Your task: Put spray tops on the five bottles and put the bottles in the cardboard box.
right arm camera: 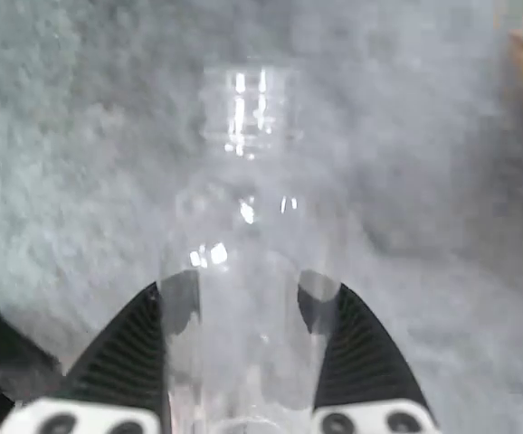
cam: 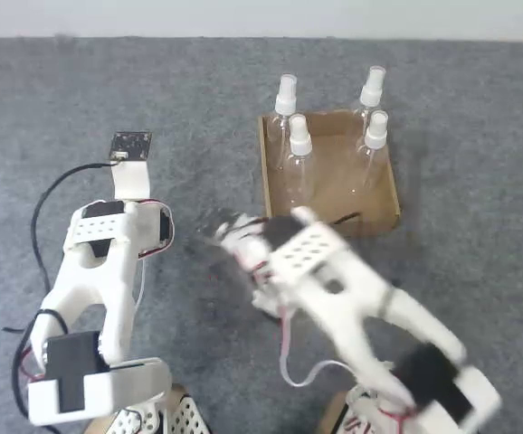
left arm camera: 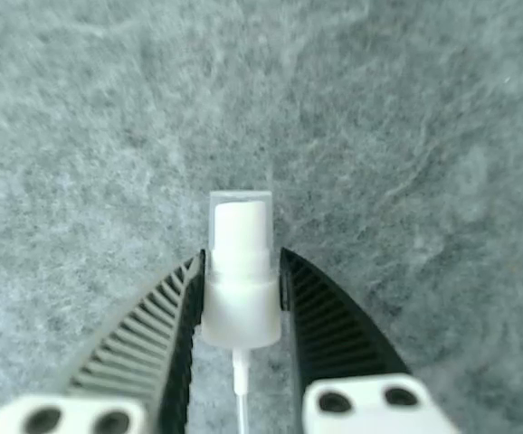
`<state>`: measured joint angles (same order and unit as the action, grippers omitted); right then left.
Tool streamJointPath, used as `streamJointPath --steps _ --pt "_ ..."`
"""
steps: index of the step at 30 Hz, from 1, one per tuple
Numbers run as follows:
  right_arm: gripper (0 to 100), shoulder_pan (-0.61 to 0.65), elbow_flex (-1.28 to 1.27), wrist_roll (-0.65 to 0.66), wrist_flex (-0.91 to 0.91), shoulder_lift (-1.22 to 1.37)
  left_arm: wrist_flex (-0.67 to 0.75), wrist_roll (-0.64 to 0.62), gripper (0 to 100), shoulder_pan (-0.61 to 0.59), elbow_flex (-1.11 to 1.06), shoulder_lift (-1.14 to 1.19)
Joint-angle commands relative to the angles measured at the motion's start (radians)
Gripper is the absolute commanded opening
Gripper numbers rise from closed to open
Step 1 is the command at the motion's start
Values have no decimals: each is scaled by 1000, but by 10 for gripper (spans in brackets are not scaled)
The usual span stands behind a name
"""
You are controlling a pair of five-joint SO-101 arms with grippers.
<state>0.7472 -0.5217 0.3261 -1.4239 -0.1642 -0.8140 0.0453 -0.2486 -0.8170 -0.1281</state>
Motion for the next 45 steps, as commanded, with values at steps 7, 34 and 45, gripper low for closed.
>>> streamJointPath --steps 7,34,45 --pt "6 -567 31 367 -300 -549 18 6 16 2 2 -48" --pt "9 -1376 31 598 429 168 -163 -175 17 404 157 -46" --pt "160 -1371 25 603 395 171 -44 -169 137 400 24 -46"
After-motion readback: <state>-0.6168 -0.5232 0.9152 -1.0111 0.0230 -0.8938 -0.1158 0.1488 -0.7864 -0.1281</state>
